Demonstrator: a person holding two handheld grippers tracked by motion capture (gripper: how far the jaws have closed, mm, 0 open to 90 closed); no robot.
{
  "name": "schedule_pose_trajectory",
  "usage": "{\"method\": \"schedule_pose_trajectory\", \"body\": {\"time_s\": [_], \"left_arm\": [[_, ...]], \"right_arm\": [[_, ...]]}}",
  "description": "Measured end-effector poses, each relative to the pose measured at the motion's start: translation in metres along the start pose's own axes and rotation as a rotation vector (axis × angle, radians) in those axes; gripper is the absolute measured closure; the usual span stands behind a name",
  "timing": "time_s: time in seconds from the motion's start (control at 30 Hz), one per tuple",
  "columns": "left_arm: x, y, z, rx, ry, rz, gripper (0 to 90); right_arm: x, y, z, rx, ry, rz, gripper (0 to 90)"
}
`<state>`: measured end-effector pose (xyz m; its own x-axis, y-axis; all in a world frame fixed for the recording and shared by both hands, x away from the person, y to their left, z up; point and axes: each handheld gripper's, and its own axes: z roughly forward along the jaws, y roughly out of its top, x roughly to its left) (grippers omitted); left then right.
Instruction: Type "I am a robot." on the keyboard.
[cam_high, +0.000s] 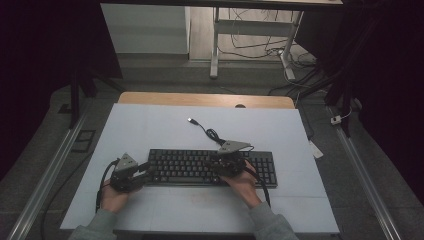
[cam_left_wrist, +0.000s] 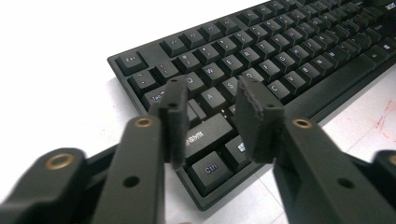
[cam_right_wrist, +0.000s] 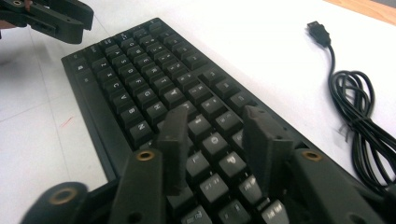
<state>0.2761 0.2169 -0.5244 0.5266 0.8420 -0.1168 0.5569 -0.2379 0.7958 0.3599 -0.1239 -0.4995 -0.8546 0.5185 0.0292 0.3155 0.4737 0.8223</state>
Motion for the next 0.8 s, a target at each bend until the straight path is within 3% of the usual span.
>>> {"method": "schedule_pose_trajectory", "body": {"time_s": [0.4,0.8], "left_arm": [[0.001,0.0,0.0,0.009,0.014,-0.009,41.6],[0.002,0.001,0.0,0.012,-0.001,-0.02,33.8]], "right_arm": [[-0.005,-0.019,-0.032,-0.033,-0.04,0.019,48.4],[-0.012,-0.044,-0.067,-0.032,-0.086,0.048,47.0]]}}
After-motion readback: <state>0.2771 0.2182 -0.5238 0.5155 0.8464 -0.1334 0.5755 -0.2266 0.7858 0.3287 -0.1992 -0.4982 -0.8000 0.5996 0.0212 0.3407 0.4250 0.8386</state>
